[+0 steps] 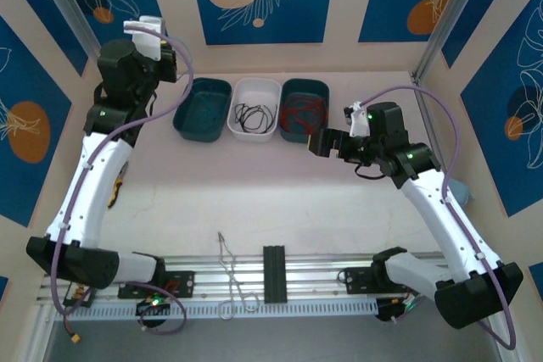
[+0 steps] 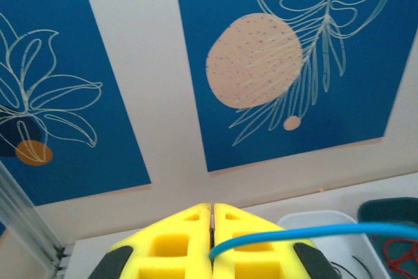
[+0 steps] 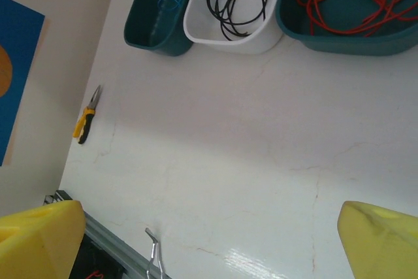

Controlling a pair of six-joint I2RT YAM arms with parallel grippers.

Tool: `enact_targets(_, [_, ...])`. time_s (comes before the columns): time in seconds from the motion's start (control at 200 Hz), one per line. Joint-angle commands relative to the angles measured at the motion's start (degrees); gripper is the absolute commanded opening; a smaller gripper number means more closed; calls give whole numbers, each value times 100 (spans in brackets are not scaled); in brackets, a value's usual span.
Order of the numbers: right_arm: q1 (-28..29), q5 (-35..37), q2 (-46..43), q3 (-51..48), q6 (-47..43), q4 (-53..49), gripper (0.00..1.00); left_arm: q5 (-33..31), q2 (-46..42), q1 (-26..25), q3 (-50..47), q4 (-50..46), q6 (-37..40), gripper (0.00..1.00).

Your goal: Untangle the cables

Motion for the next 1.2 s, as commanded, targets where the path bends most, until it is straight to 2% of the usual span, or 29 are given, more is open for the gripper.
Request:
enact_targets(0.0, [80, 260, 96, 168, -216, -322, 99, -70, 266, 180, 434, -70, 284, 0])
enact_targets(0.165, [110, 716, 56, 276, -172, -535, 99, 40, 757, 308, 912, 129, 457, 0])
enact_targets(0.555, [110, 893, -133, 231, 18, -514, 99, 493, 1673, 324, 1875, 240, 306, 0])
enact_targets(1.195, [109, 911, -267, -15, 180, -398, 99, 21, 2083, 370, 1870, 310, 616, 0])
